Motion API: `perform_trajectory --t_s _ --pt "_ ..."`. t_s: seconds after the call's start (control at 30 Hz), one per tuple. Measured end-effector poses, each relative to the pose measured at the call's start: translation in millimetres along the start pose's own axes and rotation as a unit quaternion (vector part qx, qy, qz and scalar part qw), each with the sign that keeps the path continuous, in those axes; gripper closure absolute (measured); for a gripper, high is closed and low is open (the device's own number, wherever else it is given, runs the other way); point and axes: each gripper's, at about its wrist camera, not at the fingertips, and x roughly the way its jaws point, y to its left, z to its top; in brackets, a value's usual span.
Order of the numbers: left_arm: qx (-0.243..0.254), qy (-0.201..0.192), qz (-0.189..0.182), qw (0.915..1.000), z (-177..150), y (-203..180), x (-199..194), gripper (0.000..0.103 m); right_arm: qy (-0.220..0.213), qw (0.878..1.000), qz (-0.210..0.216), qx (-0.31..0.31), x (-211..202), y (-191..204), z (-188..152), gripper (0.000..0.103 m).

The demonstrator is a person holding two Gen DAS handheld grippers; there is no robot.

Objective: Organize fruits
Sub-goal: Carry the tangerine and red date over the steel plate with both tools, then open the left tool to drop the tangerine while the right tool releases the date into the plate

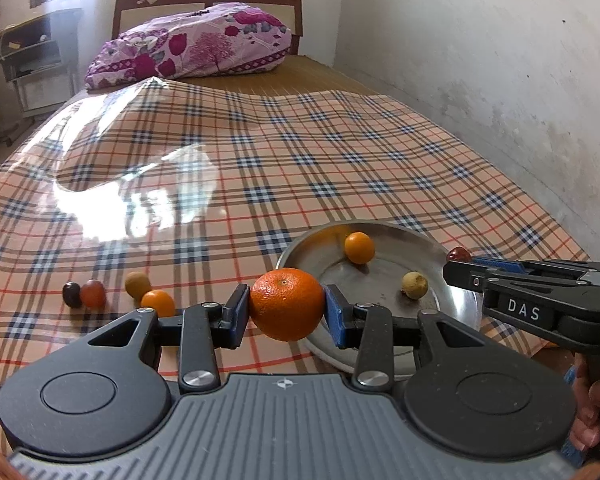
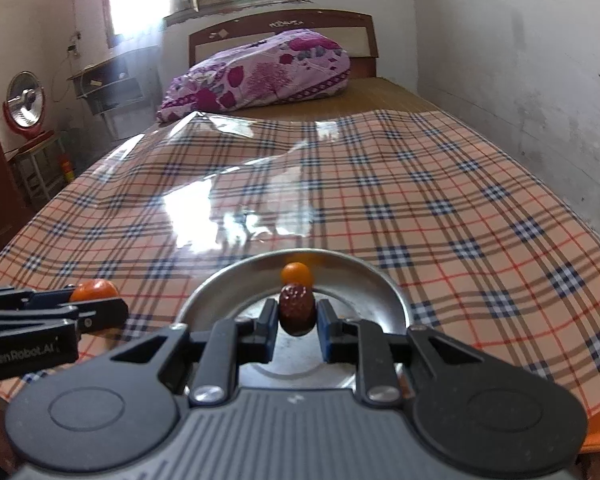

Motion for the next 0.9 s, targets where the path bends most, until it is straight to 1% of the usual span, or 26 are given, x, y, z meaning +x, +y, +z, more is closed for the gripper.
perform_trajectory --t_s 0.43,0.9 --pt "0.009 0.015 -0.007 0.9998 3 -5 15 0.055 0.018 0.999 -0.022 0.021 9 -15 -7 0.082" --pt "0.021 0.036 -0.012 0.9991 5 -11 43 0.055 0.050 0.998 -0.026 0.022 24 -17 -15 0.082"
